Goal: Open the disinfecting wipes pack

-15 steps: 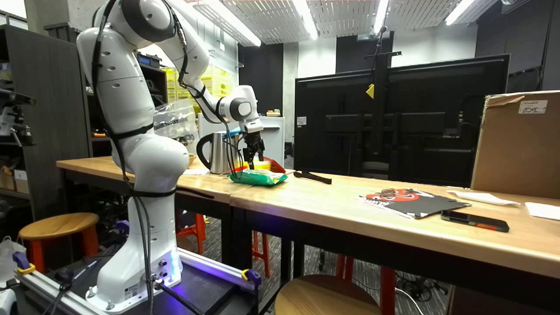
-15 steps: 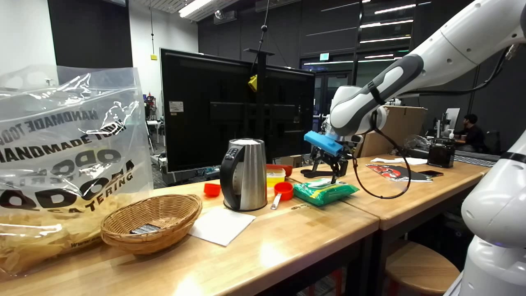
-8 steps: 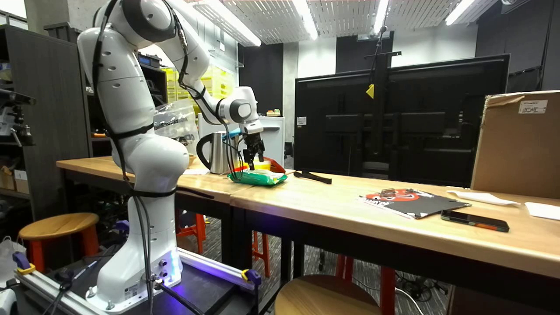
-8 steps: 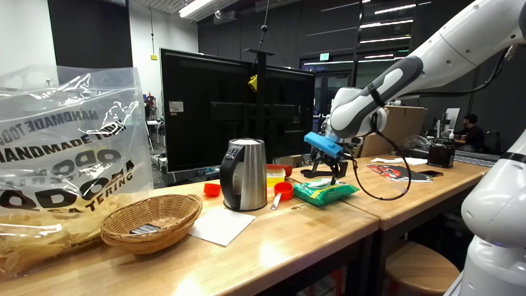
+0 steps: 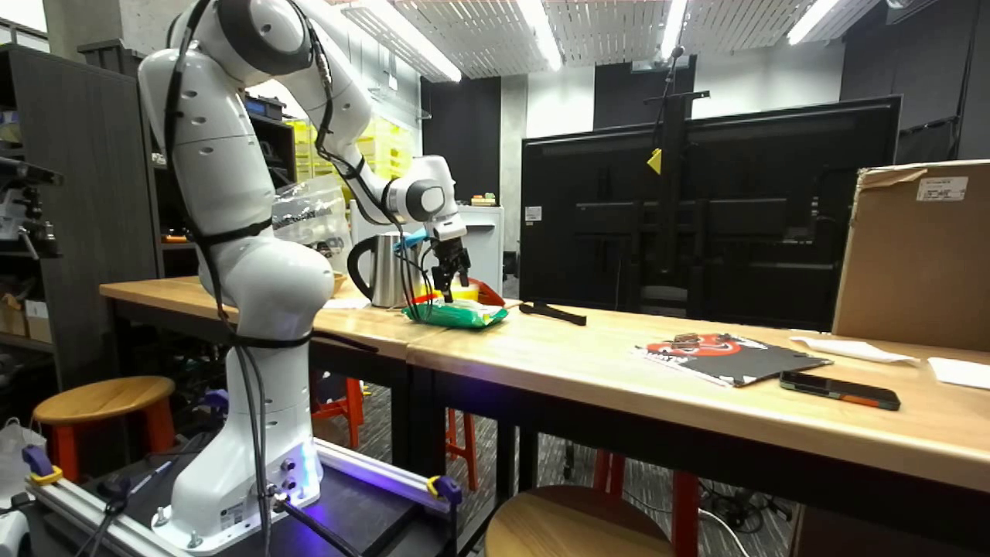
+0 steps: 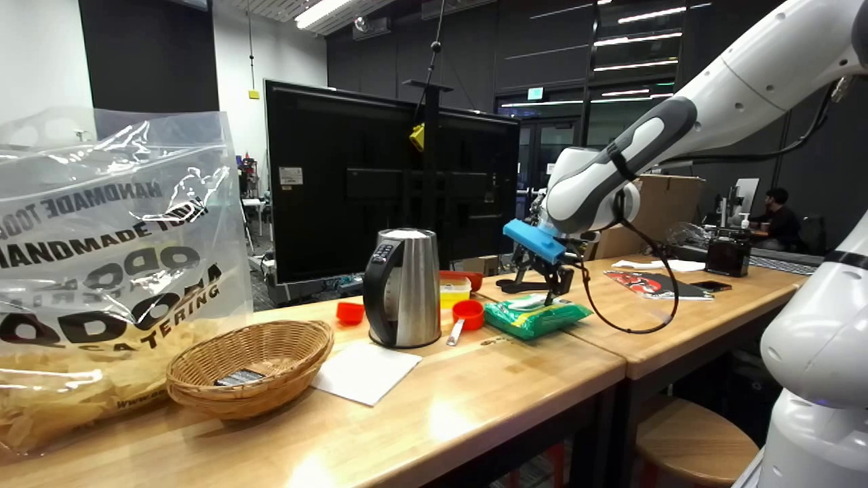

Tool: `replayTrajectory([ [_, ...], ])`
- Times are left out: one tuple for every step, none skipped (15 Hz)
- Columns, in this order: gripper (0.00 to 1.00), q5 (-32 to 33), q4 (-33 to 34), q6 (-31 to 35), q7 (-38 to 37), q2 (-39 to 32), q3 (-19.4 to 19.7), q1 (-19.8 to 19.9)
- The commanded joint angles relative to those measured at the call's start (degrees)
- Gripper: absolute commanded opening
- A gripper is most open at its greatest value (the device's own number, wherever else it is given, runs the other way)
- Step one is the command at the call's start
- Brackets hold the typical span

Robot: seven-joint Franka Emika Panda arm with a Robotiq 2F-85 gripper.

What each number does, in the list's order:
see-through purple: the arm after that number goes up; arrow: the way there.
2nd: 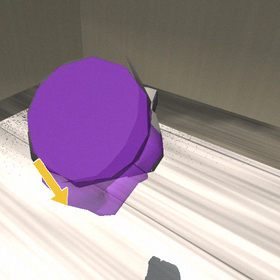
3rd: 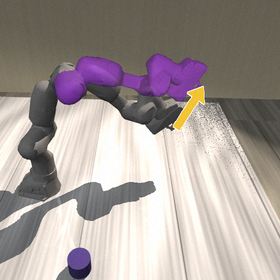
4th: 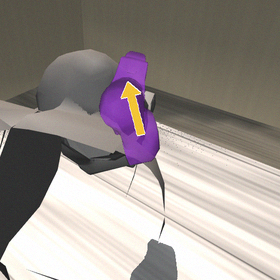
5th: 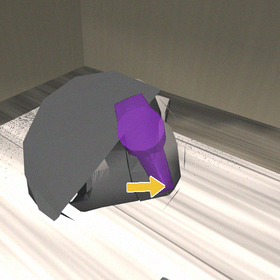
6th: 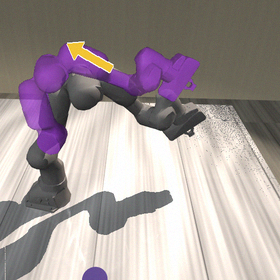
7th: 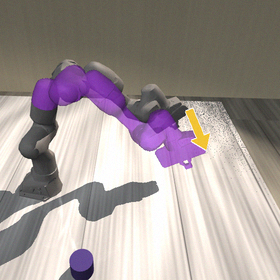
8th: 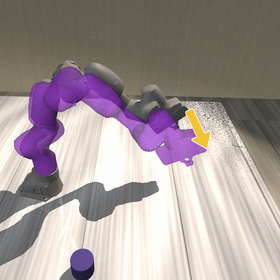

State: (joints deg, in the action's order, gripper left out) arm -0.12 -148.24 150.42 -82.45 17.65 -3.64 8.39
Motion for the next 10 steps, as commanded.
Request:
replayTrajectory([
  [1.00, 0.16, -0.68, 3.54, -0.99, -1.01, -0.20, 0.72],
  [1.00, 0.05, -0.73, 4.61, -1.07, -1.47, -0.16, 0.80],
  [1.00, 0.04, -0.77, 5.56, -1.26, -1.87, -0.19, 0.88],
  [1.00, 0.01, -0.78, 6.29, -1.46, -2.10, -0.22, 0.96],
  [1.00, 0.06, -0.73, 6.93, -1.58, -2.46, -0.25, 1.03],
  [1.00, 0.19, -0.65, 7.32, -1.76, -2.72, -0.33, 1.14],
  [1.00, 0.33, -0.60, 7.54, -2.00, -2.83, -0.44, 1.21],
  [1.00, 0.49, -0.49, 7.72, -2.16, -3.03, -0.48, 1.28],
  [1.00, 0.62, -0.44, 7.89, -2.30, -3.12, -0.51, 1.33],
  [1.00, 0.85, -0.36, 7.82, -2.64, -3.05, -0.66, 1.41],
])
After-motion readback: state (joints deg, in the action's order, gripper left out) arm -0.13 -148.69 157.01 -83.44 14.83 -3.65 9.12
